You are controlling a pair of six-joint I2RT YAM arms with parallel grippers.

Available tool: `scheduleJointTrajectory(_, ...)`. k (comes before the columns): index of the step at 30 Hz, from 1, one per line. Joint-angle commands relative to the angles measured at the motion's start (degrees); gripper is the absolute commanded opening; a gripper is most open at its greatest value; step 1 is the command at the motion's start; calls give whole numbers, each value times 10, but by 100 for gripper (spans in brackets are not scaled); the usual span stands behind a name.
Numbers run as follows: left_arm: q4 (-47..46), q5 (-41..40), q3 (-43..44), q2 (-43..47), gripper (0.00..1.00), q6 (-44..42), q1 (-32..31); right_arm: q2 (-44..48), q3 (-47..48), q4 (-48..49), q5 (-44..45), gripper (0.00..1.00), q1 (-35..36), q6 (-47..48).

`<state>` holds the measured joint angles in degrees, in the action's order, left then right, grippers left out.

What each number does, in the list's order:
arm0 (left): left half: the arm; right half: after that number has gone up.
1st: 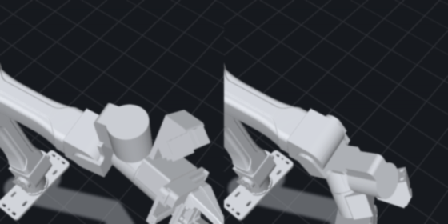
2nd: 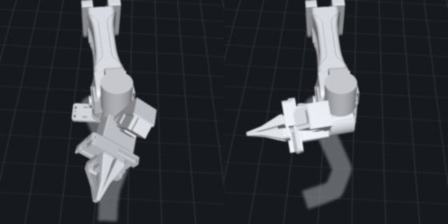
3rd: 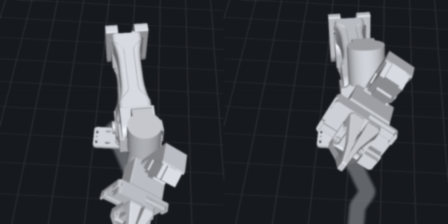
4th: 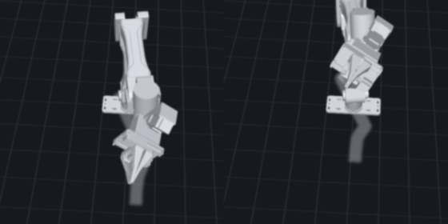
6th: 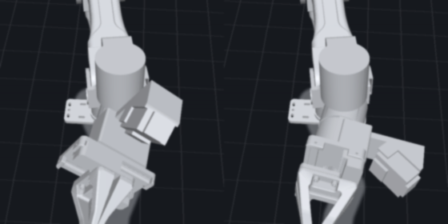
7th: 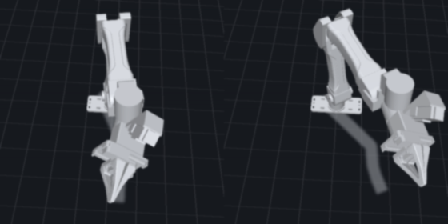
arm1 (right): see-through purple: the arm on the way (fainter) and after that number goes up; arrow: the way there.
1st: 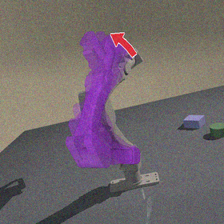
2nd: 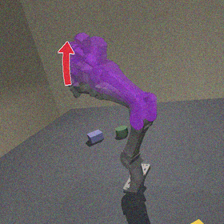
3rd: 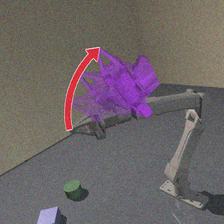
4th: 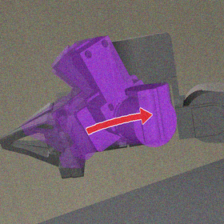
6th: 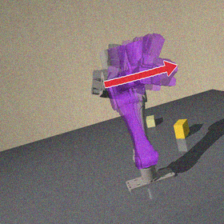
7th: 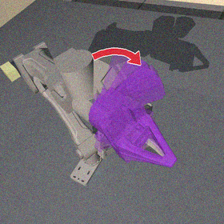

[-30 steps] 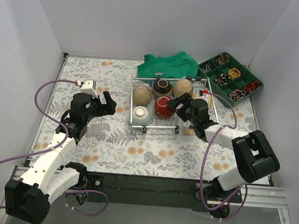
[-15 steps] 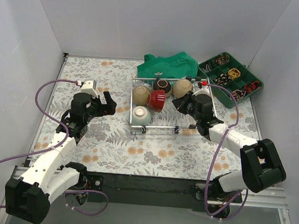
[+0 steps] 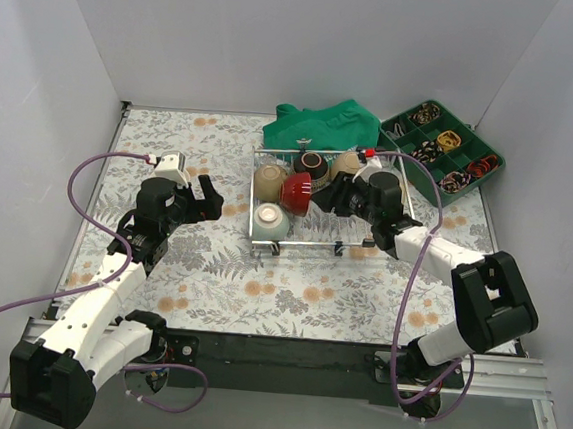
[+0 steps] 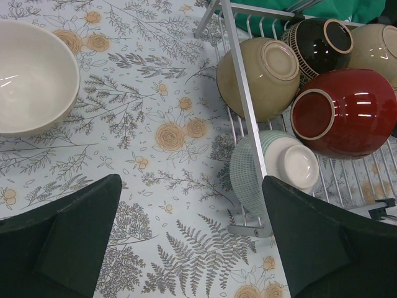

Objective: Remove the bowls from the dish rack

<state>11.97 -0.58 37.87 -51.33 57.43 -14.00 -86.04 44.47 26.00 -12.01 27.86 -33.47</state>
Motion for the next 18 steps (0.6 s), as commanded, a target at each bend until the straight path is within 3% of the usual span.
scheduleJointTrajectory(1, -2, 5, -4, 0, 98, -5, -2, -17, 38, 51, -90, 58, 1, 37)
scheduleJointTrajectory(18, -2, 5, -5, -3, 98, -5, -2, -59, 44, 114, -194, 58, -7, 16)
